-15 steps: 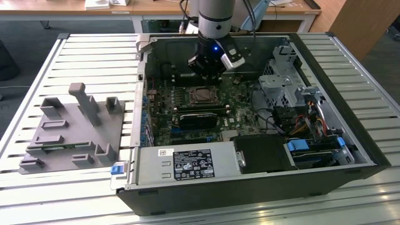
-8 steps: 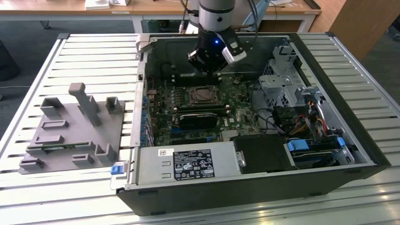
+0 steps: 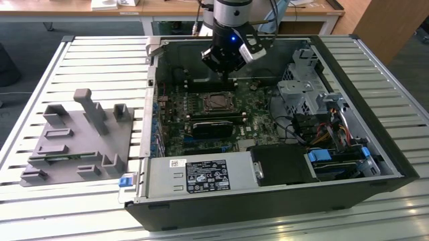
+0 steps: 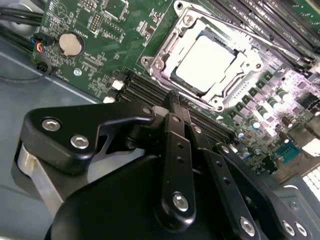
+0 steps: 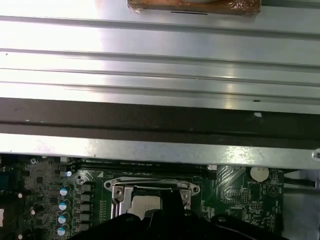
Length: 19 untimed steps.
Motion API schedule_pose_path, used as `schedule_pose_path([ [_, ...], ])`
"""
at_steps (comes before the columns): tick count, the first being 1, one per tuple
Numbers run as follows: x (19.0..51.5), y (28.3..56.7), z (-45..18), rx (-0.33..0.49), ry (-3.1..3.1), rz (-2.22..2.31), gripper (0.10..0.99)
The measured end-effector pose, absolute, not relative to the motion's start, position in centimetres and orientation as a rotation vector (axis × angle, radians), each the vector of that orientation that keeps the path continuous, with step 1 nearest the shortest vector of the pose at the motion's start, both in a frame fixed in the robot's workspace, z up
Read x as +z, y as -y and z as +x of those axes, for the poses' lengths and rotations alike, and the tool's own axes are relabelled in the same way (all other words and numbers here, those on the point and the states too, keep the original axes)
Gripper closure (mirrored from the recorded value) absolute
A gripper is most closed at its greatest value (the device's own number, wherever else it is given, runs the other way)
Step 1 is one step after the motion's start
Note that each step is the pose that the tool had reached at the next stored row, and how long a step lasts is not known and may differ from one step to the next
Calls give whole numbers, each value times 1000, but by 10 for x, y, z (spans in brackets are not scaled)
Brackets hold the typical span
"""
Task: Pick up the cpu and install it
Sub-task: 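Install the second cpu locking lever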
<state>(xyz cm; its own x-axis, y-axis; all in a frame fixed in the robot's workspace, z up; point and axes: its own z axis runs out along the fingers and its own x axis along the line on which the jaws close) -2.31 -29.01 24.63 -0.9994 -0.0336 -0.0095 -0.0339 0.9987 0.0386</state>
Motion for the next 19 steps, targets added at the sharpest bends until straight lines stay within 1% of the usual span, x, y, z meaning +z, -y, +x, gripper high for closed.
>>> schedule_pose_path([
  [14, 246, 299, -24, 61, -3132, -54, 980],
  [19, 255, 299, -24, 61, -3132, -54, 980],
])
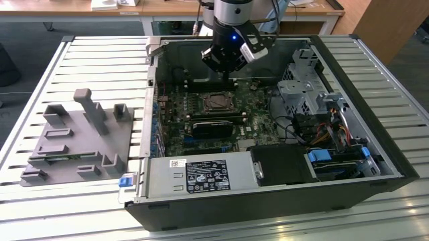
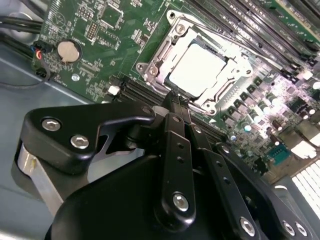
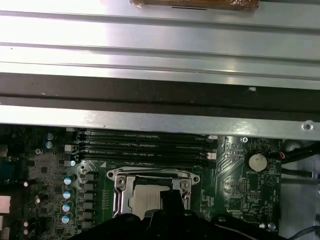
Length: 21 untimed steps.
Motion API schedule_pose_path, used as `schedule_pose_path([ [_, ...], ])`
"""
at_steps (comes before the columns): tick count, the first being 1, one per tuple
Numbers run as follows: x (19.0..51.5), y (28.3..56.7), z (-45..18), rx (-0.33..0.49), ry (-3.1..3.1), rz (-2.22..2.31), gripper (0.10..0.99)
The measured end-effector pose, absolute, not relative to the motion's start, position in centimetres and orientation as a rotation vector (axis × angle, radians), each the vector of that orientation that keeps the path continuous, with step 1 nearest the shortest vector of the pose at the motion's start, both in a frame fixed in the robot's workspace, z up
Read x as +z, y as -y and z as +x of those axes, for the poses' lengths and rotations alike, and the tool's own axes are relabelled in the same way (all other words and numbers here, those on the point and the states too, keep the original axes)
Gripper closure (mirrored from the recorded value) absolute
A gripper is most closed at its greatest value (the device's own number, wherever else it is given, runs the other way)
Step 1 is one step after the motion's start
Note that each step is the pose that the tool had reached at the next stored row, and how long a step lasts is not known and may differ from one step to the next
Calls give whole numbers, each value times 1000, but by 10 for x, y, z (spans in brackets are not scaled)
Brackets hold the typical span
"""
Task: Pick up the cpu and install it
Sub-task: 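Install the second cpu locking lever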
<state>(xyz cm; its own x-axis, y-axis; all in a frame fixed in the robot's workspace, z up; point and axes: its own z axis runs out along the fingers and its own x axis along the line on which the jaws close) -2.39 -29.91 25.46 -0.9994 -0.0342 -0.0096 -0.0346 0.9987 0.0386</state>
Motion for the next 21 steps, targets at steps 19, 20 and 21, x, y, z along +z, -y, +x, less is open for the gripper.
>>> schedule_pose_path([
  [19, 255, 325, -25, 60, -3137, -54, 980],
  [20, 255, 326, -25, 60, -3138, -54, 980],
  [21, 254, 327, -25, 60, -3139, -54, 980],
])
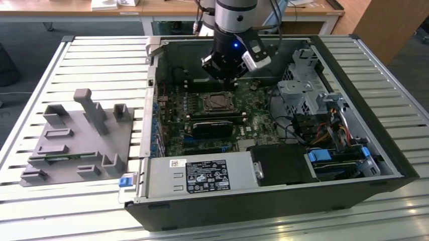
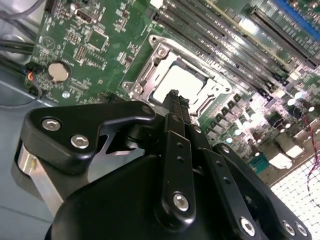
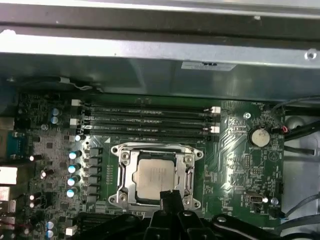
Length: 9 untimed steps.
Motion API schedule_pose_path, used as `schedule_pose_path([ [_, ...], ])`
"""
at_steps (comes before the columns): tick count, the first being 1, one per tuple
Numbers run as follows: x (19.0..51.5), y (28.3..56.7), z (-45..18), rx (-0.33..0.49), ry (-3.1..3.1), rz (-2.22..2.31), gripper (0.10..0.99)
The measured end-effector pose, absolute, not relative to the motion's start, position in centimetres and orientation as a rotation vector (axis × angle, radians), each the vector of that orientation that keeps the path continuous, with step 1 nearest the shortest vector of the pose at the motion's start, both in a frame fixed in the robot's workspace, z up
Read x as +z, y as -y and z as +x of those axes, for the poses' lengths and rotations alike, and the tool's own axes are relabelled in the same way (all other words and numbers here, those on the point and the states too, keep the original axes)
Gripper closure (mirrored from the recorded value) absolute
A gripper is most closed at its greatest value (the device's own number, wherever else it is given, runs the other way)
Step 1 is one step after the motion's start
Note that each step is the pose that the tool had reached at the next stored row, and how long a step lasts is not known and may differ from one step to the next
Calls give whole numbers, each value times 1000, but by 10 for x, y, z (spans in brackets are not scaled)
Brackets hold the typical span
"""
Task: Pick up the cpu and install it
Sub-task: 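Install the second cpu locking lever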
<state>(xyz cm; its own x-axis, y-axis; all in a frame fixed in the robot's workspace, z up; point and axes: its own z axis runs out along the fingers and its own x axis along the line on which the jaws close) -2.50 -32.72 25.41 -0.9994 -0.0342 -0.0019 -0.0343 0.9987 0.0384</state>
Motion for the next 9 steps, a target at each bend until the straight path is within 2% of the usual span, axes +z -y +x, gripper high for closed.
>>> schedule_pose_path([
  [9, 245, 339, -25, 61, -3145, -54, 980],
])
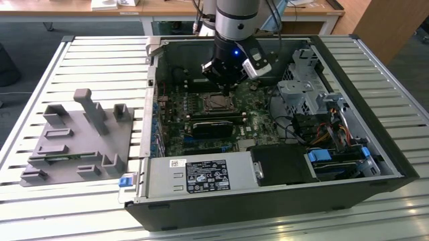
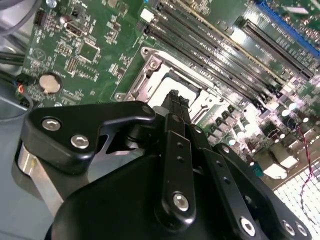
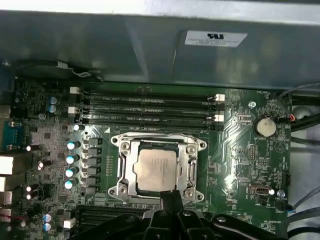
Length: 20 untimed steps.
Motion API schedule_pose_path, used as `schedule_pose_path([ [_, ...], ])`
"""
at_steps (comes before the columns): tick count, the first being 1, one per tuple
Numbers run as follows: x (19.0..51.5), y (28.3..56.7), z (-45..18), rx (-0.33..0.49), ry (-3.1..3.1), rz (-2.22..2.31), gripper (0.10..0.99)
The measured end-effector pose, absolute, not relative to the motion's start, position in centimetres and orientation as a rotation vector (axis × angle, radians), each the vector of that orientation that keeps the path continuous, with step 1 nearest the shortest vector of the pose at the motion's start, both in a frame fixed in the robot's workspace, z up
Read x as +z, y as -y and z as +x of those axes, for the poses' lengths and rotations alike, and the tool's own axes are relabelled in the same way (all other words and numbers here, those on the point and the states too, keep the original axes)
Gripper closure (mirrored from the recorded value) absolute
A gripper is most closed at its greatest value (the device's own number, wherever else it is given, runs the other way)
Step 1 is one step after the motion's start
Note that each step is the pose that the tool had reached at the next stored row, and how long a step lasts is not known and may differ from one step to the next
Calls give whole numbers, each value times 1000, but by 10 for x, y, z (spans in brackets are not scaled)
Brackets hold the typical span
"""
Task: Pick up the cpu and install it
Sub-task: 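Install the second cpu locking lever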
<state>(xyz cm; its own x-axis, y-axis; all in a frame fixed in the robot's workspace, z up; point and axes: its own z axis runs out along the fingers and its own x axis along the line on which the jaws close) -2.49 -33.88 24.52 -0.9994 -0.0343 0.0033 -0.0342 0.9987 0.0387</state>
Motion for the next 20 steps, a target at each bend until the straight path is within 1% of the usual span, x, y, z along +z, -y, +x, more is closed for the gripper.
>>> schedule_pose_path([
  [9, 242, 355, -29, -61, 3136, 53, 980],
  [20, 239, 365, -43, -61, 3136, 54, 980],
])
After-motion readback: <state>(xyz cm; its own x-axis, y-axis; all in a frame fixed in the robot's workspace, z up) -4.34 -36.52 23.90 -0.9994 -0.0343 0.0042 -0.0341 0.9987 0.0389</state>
